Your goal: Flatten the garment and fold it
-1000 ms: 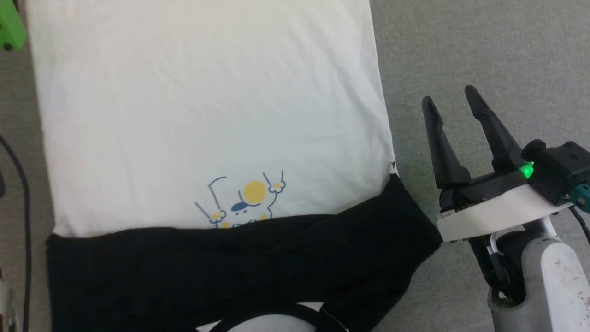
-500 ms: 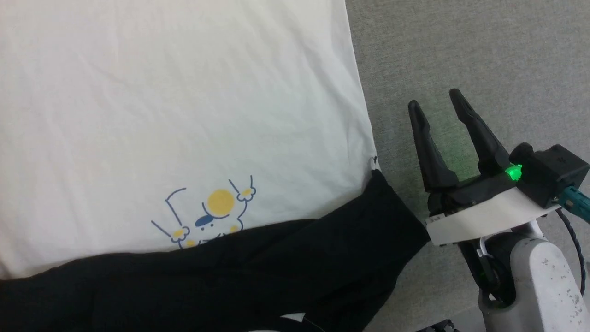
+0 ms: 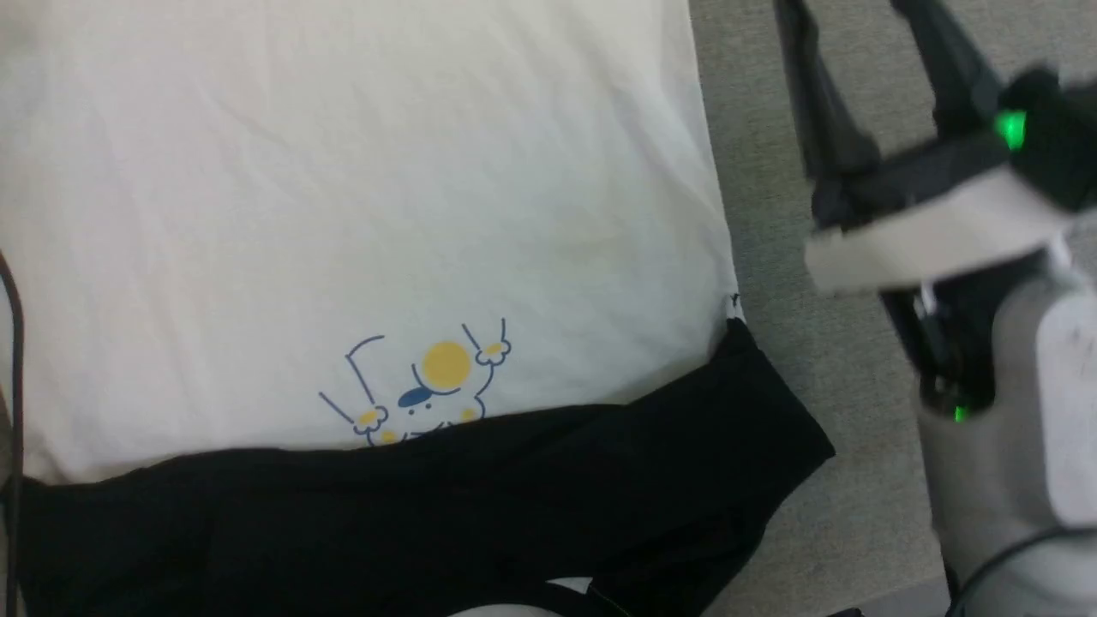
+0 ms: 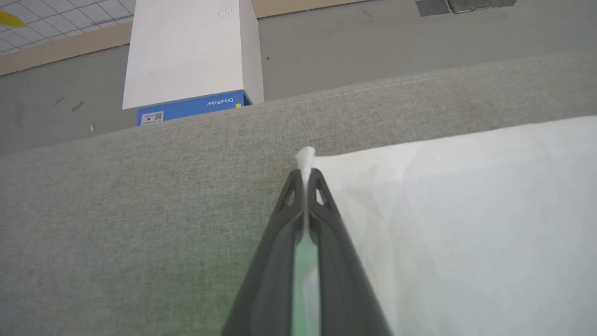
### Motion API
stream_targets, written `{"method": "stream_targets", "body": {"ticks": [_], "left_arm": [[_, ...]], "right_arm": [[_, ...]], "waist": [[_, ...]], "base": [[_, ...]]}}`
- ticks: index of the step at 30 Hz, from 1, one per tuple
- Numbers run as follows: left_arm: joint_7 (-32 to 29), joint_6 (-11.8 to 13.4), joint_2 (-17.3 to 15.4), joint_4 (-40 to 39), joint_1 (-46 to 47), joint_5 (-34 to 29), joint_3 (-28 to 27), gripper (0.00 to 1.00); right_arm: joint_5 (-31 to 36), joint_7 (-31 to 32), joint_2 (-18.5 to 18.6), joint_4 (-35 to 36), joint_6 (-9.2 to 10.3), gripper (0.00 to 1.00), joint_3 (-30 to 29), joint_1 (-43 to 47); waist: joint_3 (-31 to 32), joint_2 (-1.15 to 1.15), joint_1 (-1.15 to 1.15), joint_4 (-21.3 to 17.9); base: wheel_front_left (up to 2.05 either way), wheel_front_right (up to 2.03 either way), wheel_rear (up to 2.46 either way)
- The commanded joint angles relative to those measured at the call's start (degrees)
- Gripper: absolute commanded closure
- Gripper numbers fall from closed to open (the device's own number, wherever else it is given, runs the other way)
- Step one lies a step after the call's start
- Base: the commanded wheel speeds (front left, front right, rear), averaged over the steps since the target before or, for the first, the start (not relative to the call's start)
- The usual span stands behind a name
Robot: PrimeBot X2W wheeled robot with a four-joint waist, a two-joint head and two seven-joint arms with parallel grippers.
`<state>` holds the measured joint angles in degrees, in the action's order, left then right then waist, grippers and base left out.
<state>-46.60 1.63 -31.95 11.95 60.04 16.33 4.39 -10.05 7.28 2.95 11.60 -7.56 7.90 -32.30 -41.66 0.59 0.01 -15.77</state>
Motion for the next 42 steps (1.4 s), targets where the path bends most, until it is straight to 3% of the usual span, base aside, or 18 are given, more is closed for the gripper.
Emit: {"method": "stream_targets", "body": {"ticks": [1,7,13,25,26,27,28,33,42], "left_arm": [[0.83,-0.37,0.53,0.09,0.85,0.54,0.31,1.0],[3.7,-0.84,3.67,0.51,2.24,1.98,1.51,1.0],[6.42,-1.96,5.6,0.67,4.06,2.72,2.88,1.0],[11.24,-3.69,9.09,2.03,7.18,3.97,5.21,1.0],[11.52,-3.87,9.19,2.36,7.3,4.05,5.38,1.0],[11.72,-4.03,9.2,2.6,7.41,4.05,5.54,1.0],[11.98,-4.17,9.16,2.93,7.53,4.04,5.69,1.0],[14.04,-4.64,8.79,4.23,8.24,4.1,5.67,1.0],[28.72,-2.62,7.02,6.48,11.41,-0.22,4.44,1.0]], "right_arm": [[-0.8,1.45,-0.07,-2.37,0.08,0.0,-0.23,-4.62],[-5.0,11.47,-0.07,-18.0,0.08,0.0,-2.78,-22.2],[-2.31,24.27,-0.07,-31.34,0.08,0.0,-5.96,-33.62],[7.46,38.83,-0.07,-43.37,0.08,0.0,-13.19,-43.82],[7.74,40.11,-0.07,-43.96,0.08,0.49,-13.11,-44.0],[8.07,41.19,-0.07,-44.3,0.08,0.65,-12.92,-44.11],[8.55,42.41,-0.07,-44.5,0.08,1.0,-12.49,-44.21],[10.52,43.32,-0.07,-42.77,0.08,1.0,-11.27,-44.49],[13.25,25.54,-0.07,-38.92,0.08,1.0,-11.48,-47.41]], "waist": [[-0.12,-0.59,-0.01,1.22],[-0.87,-0.59,-0.01,4.44],[-2.21,-0.59,-0.01,7.72],[-5.71,-0.59,-0.01,12.68],[-5.79,-0.59,-0.01,12.78],[-5.83,-0.59,-0.01,12.82],[-5.83,-0.59,-0.01,12.81],[-5.48,-0.59,-0.01,12.4],[-4.49,-0.59,-0.01,11.94]], "base": [[0.0,0.0,0.0],[0.0,0.0,0.0],[0.0,0.0,0.0],[0.0,0.0,0.0],[0.0,0.0,0.0],[0.0,0.0,0.0],[0.0,0.0,0.0],[0.0,0.0,0.0],[0.0,0.0,0.0]]}}
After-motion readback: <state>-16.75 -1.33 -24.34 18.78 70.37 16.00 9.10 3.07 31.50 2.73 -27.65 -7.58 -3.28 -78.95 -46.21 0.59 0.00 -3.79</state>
